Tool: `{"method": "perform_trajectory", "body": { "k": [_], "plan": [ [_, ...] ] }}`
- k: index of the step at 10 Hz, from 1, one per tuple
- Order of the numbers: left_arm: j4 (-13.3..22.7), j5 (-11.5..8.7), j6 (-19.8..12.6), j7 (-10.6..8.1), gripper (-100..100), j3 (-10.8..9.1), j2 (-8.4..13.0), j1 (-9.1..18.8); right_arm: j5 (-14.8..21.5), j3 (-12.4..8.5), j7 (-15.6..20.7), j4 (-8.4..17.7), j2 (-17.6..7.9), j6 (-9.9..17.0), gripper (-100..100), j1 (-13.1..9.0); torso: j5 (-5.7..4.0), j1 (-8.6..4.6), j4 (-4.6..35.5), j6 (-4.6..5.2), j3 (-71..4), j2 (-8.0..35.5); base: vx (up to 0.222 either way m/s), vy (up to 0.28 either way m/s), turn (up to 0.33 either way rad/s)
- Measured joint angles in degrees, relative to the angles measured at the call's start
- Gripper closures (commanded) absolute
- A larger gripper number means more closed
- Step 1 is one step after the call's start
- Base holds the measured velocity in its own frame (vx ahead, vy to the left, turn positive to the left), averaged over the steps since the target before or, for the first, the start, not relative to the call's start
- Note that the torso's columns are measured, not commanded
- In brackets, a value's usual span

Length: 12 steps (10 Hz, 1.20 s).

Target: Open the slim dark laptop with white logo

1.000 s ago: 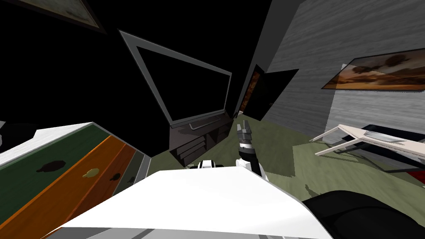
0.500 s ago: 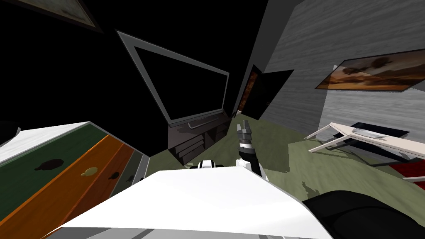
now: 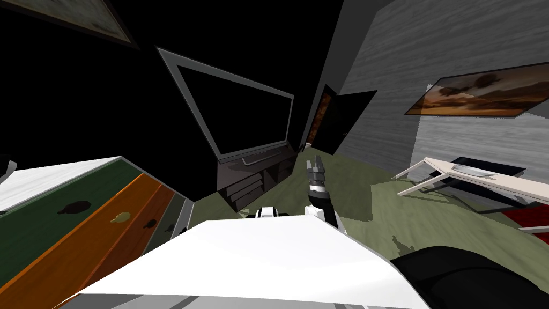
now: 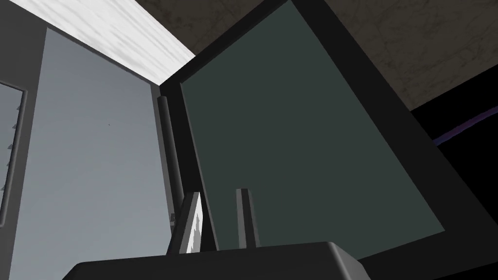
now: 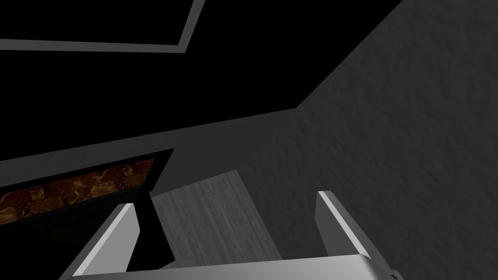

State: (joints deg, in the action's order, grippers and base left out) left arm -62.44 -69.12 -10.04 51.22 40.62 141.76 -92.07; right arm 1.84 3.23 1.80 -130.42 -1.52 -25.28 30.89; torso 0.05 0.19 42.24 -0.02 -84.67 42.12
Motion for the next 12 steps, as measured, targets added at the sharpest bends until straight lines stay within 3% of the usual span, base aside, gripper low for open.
{"method": "perform_trajectory", "body": {
  "k": [1, 2, 3, 4, 7, 8, 10, 12],
  "plan": [
    [0.81, -0.24, 1.17, -0.45, -100, -0.26, 0.22, -0.15, 0.0, 0.0, 0.0, 0.0, 0.0, 0.0, 0, 0.0, 0.02, -0.01, 0.0, 0.03, 0.01, 0.02, 0.02, 0.038, 0.058],
    [0.09, 2.07, 1.49, -1.48, -100, 0.43, 0.24, 2.64, 0.0, 0.0, 0.0, 0.0, 0.0, 0.0, 0, 0.0, -0.04, -0.13, 0.02, 0.04, 0.05, 0.09, 0.013, 0.021, 0.011],
    [0.11, 2.23, 1.67, -1.87, -100, 0.45, 0.4, 2.94, 0.0, 0.0, 0.0, 0.0, 0.0, 0.0, 0, 0.0, -0.06, -0.25, 0.04, 0.03, 0.11, 0.17, 0.0, 0.0, 0.0],
    [0.77, 0.86, 2.32, -1.57, -100, 0.41, 0.69, 1.8, 0.0, 0.01, 0.0, 0.0, 0.0, 0.0, 0, -0.01, -0.08, -0.3, 0.06, 0.02, 0.14, 0.22, 0.004, 0.007, 0.05],
    [2.05, -0.14, 5.33, -2.39, -100, 0.9, 2.0, 2.23, 0.0, 0.0, 0.0, 0.0, 0.0, 0.0, 0, 0.0, -0.03, -0.11, 0.04, 0.01, 0.09, 0.14, 0.014, 0.031, 0.092],
    [3.35, -1.8, 7.75, -3.07, -100, 1.97, 2.9, 1.22, 0.0, 0.0, 0.0, 0.0, 0.0, 0.0, 0, 0.0, 0.0, -0.08, 0.03, 0.03, 0.08, 0.12, 0.013, 0.023, 0.031],
    [3.05, 1.47, 8.07, -3.31, -100, 1.43, 2.05, 5.82, 0.0, 0.0, 0.0, 0.0, 0.0, 0.0, 0, 0.0, -0.01, -0.05, 0.01, 0.1, 0.04, 0.07, 0.017, 0.027, 0.106],
    [3.75, 1.17, 9.88, -4.13, -100, 2.18, 2.54, 6.02, 0.0, 0.0, 0.0, 0.0, 0.0, 0.0, 0, -0.01, -0.02, -0.14, -0.01, 0.18, 0.02, 0.05, 0.007, 0.022, 0.027]
  ]
}}
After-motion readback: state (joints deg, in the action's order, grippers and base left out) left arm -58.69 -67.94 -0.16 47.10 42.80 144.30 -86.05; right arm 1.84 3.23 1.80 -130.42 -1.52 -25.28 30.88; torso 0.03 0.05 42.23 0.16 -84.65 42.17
